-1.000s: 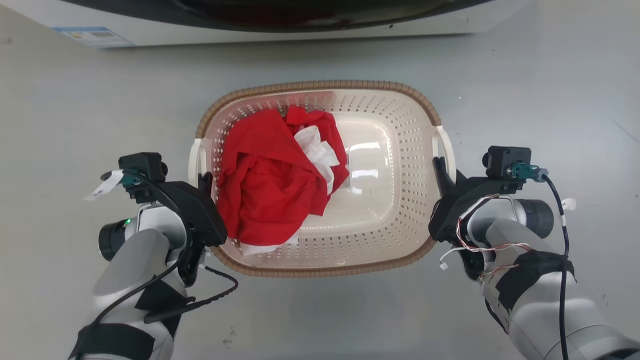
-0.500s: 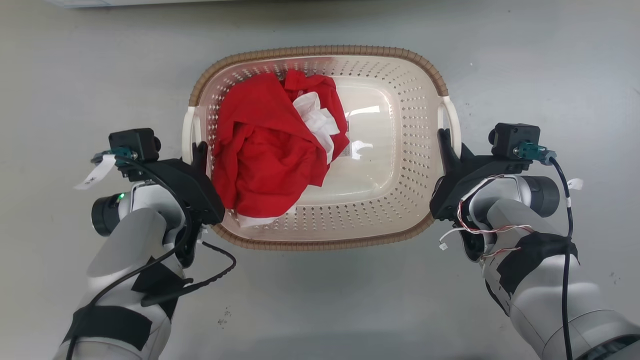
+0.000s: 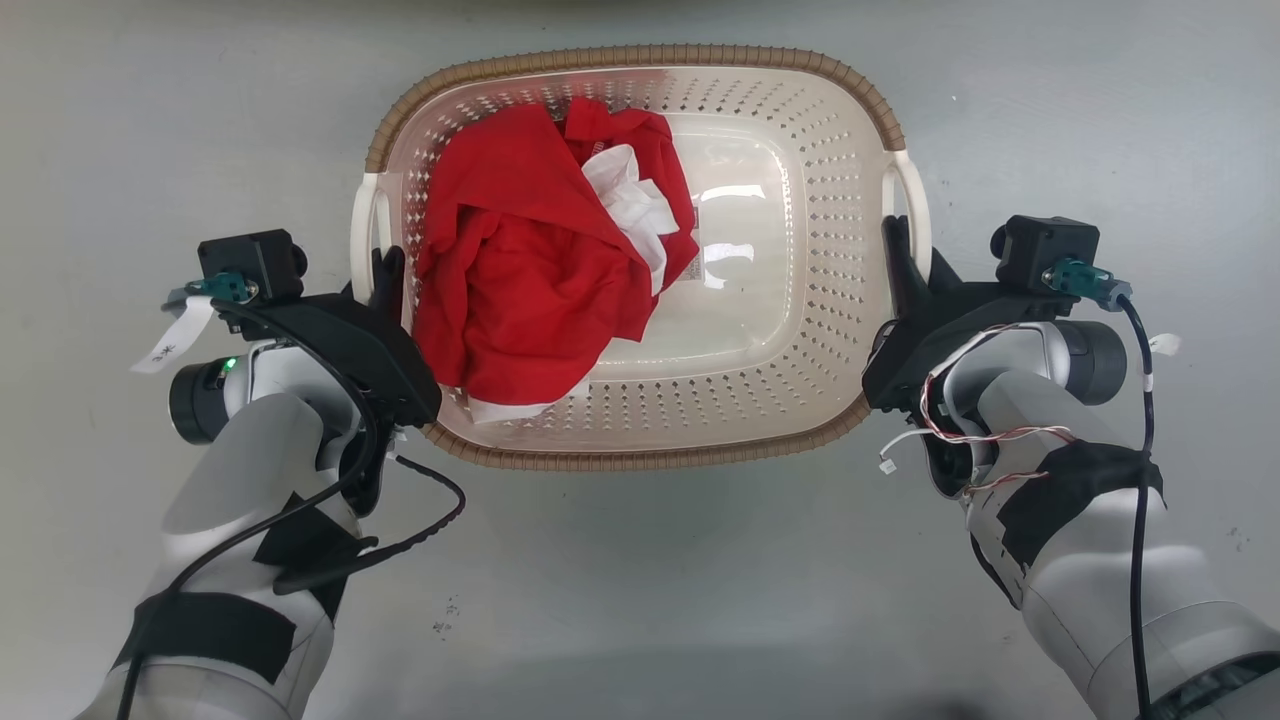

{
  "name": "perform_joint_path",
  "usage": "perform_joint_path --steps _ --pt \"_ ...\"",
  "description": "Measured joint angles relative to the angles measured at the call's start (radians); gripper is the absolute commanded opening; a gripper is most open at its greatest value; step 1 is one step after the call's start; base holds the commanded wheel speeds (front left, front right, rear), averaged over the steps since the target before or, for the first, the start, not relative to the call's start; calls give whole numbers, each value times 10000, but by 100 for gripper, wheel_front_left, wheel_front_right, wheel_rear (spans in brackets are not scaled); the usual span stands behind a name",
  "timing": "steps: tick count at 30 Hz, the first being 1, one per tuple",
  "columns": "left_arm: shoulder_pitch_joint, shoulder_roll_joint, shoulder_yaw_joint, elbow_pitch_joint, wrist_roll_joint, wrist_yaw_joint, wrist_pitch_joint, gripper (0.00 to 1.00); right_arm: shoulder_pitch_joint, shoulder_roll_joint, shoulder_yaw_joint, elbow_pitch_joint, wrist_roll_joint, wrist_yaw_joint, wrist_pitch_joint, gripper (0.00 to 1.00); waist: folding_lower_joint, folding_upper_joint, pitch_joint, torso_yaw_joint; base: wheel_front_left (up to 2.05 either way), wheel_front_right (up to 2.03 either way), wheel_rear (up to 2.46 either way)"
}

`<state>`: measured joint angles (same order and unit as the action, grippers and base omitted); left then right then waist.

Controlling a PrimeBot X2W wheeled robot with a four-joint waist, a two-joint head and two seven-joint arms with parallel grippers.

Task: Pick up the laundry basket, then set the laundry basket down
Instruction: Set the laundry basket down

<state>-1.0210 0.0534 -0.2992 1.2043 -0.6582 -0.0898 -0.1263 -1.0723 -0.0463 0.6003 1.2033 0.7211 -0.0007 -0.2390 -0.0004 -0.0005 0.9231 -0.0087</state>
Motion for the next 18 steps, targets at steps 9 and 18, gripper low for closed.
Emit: perform_joint_path --steps 9,18 --pt "-50 -21 -8 104 0 -84 -77 0 -28 0 -13 38 0 10 -17 0 2 2 8 21 0 0 0" --pt "-161 -59 -25 242 0 -176 -73 0 -50 0 -31 111 8 107 -88 0 4 5 -11 60 0 0 0"
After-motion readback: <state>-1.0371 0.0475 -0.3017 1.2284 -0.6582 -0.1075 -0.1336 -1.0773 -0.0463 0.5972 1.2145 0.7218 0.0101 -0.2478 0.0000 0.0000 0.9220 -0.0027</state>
